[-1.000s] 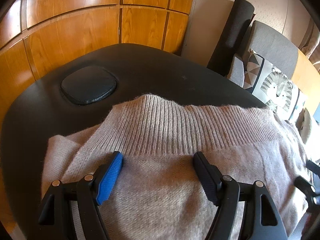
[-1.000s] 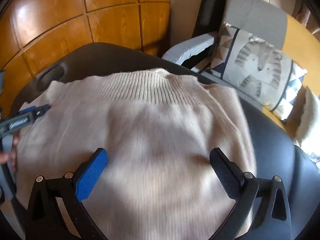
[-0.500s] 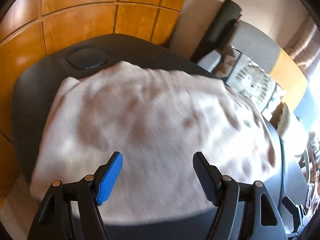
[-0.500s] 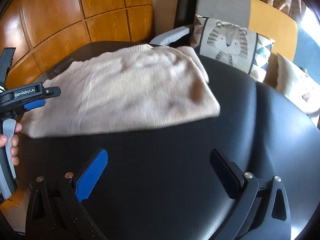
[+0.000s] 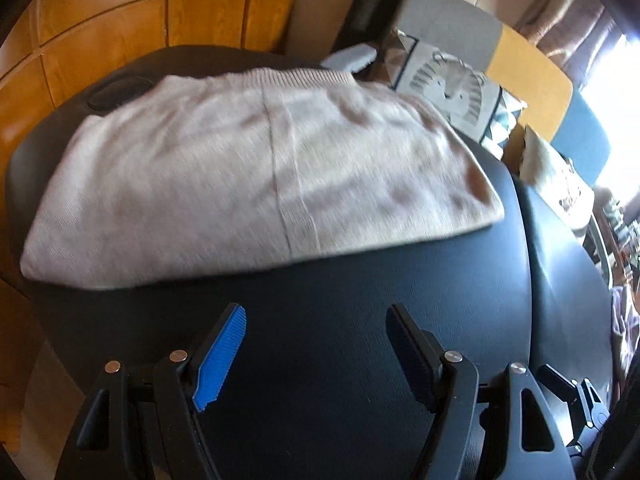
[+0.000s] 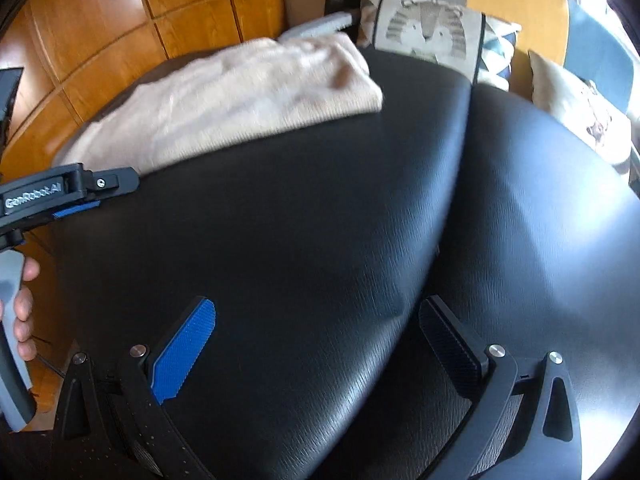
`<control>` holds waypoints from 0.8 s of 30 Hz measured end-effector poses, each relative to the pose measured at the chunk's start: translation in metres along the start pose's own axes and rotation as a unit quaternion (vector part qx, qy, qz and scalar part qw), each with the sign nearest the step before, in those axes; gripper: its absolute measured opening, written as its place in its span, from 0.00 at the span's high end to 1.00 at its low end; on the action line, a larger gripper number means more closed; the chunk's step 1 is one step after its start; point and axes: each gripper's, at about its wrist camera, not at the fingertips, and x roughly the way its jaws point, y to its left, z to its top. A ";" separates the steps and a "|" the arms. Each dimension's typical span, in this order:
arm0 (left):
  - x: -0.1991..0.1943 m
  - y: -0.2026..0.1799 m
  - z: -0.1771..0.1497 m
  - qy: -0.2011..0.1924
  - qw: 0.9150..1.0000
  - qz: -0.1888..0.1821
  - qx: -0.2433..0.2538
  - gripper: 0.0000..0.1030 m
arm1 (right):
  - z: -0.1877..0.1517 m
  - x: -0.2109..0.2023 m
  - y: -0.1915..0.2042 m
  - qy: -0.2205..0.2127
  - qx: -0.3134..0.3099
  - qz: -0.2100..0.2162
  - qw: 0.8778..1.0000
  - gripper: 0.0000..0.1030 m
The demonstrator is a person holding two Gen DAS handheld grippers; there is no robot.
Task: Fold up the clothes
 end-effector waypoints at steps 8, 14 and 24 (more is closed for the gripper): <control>0.010 0.001 -0.016 0.019 1.000 0.006 0.021 0.28 | -0.006 0.001 0.003 -0.006 -0.011 -0.008 1.000 0.00; 0.014 -0.008 -0.020 0.018 0.998 0.029 0.062 0.27 | -0.009 0.001 0.004 -0.015 -0.008 -0.011 1.000 0.00; 0.011 -0.005 -0.022 0.025 0.997 0.023 0.064 0.27 | -0.010 0.000 0.009 0.003 0.003 -0.013 1.000 0.00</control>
